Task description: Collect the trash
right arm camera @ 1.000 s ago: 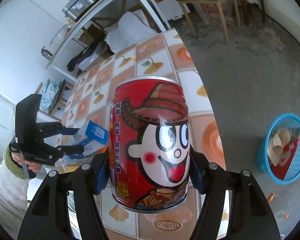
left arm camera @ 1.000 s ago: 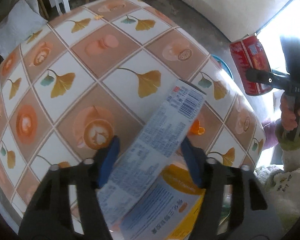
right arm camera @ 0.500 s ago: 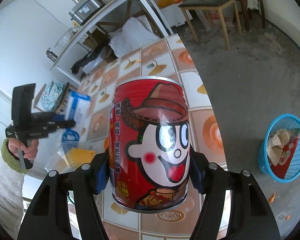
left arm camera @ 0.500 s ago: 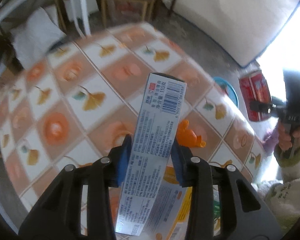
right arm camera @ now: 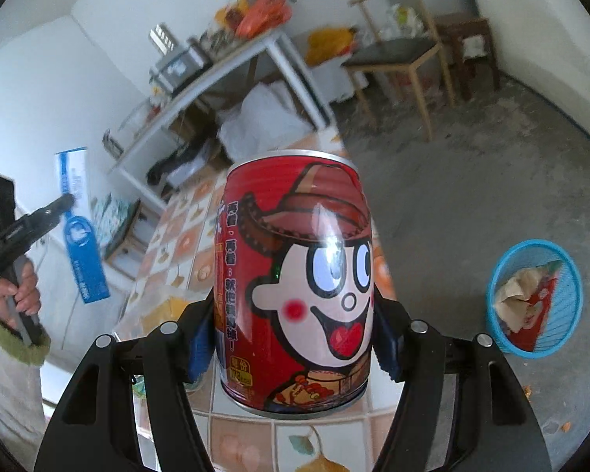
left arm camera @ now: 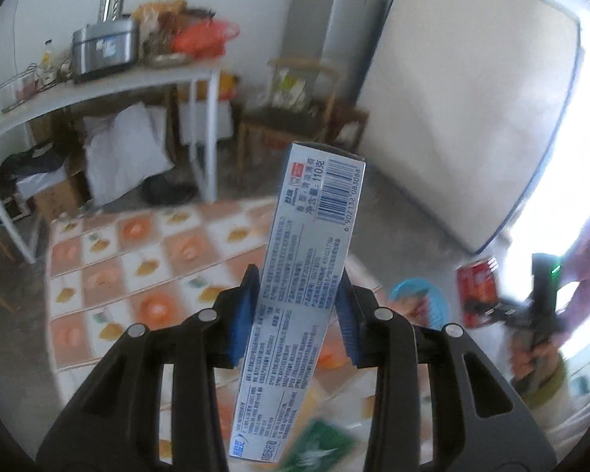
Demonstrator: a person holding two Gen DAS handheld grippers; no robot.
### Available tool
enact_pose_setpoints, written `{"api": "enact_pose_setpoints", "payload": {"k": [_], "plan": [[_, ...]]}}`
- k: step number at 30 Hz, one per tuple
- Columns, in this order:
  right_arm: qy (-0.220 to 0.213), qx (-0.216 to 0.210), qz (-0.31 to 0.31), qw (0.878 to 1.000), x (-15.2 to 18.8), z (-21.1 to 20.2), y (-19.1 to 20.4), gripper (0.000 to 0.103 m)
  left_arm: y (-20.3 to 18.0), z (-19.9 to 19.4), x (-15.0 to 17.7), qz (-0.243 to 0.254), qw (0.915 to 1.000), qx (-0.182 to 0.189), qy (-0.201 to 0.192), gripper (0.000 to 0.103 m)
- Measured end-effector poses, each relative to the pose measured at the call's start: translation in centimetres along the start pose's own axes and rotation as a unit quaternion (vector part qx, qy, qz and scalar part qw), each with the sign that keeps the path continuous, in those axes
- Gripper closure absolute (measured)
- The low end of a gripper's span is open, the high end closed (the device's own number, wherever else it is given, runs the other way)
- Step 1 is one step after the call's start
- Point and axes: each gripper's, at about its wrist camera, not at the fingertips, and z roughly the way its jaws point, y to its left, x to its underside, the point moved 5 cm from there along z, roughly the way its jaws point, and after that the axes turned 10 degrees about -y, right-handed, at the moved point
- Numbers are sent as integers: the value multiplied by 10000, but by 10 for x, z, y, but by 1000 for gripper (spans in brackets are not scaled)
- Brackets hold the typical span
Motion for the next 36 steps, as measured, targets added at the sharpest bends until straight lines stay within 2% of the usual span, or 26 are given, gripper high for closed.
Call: {"api": "enact_pose_setpoints", "payload": {"k": [3, 5, 9, 12, 15, 18, 21, 27, 31, 34, 35, 36], "plan": [[-335, 194, 136, 9992, -8, -35, -24, 39, -48, -9, -12, -159, 9980, 533, -295, 67], [-557, 417, 275, 9972, -10, -63, -48, 39, -76, -5, -13, -263, 9957, 829, -332, 67], [-801, 847, 640, 9911, -3, -110, -100, 39, -148, 27, -1, -414, 9869, 1562, -26, 67], [-763, 1114, 1045, 9853, 17, -135, -145, 39, -196, 61, 17, -414, 9803, 1907, 305, 67], [-642, 1287, 1289, 9812, 37, -144, -172, 39, -237, 101, 43, -611, 9728, 2103, 753, 67], [-460, 1375, 1654, 9755, 58, -144, -204, 39, -269, 139, 73, -711, 9685, 2087, 1155, 67], [-319, 1420, 1908, 9708, 74, -136, -225, 39, -287, 180, 100, -830, 9654, 1914, 1565, 67], [33, 1431, 2334, 9618, 101, -104, -260, 39, -303, 255, 148, -1184, 9555, 1511, 2238, 67], [228, 1487, 2541, 9554, 109, -83, -285, 39, -319, 296, 170, -1165, 9499, 1317, 2586, 67], [271, 1556, 2618, 9521, 104, -66, -307, 39, -325, 334, 167, -1143, 9496, 1154, 2682, 66], [297, 1626, 2636, 9504, 100, -57, -319, 39, -327, 347, 164, -1189, 9499, 1071, 2686, 64], [353, 1686, 2641, 9490, 95, -44, -333, 39, -328, 360, 163, -1224, 9489, 979, 2741, 46]]}}
